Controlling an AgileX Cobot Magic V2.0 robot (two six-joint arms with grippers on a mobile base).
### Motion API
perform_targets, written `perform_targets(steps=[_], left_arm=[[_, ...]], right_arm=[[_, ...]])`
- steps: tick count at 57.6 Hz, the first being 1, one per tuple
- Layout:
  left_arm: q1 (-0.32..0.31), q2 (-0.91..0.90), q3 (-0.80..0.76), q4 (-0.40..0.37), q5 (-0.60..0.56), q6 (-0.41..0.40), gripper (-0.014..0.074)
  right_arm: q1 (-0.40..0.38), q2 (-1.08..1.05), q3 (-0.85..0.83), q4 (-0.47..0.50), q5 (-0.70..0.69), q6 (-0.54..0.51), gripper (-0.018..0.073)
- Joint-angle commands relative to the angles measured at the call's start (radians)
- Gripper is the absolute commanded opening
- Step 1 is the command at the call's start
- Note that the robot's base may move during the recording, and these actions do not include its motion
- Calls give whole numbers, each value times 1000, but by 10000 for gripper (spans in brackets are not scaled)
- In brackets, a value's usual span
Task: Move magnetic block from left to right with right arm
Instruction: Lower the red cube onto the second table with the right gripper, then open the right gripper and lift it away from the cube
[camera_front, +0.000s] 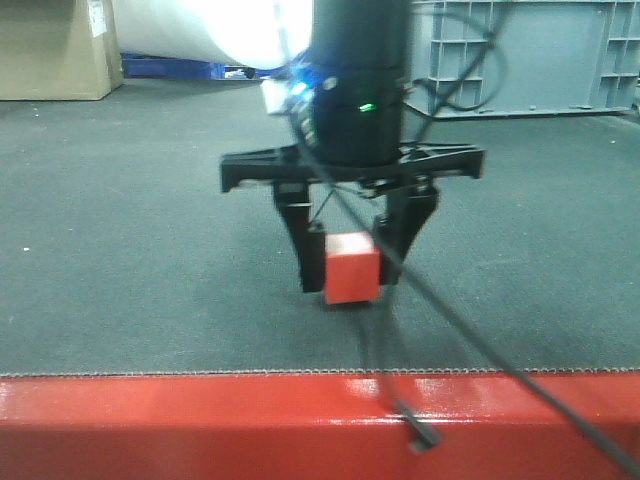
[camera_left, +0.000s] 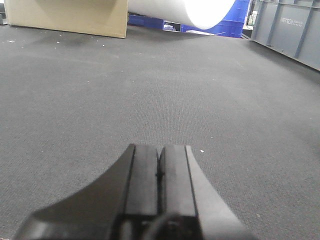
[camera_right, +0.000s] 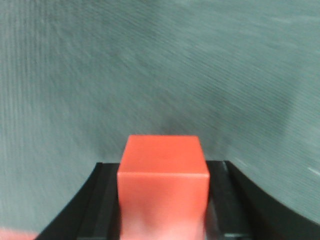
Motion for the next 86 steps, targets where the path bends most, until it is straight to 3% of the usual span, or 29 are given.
perform_targets(steps=[1, 9, 20, 36, 42, 49, 79, 86], left_arm=[[-2, -8, 8, -3, -84, -2, -117], [-2, -8, 8, -3, -84, -2, -117], [-2, -8, 8, -3, -84, -2, -117], [-2, -8, 8, -3, -84, -2, -117], [-2, -8, 8, -3, -84, -2, -117], [-2, -8, 8, -3, -84, -2, -117], [-2, -8, 8, -3, -84, -2, -117], [-2, -8, 8, -3, -84, -2, -117]], right_arm=[[-2, -19, -93, -11, 59, 8, 248], [-2, -5, -134, 9, 64, 12, 248], [-2, -2, -138, 14, 48, 113, 248], [0, 5, -138, 14, 36, 116, 262], [1, 5, -138, 14, 23, 116, 389], [3, 3, -138, 14, 17, 122, 643], [16, -123, -137, -40, 23, 120, 623], [16, -191, -113, -69, 7, 75, 623]])
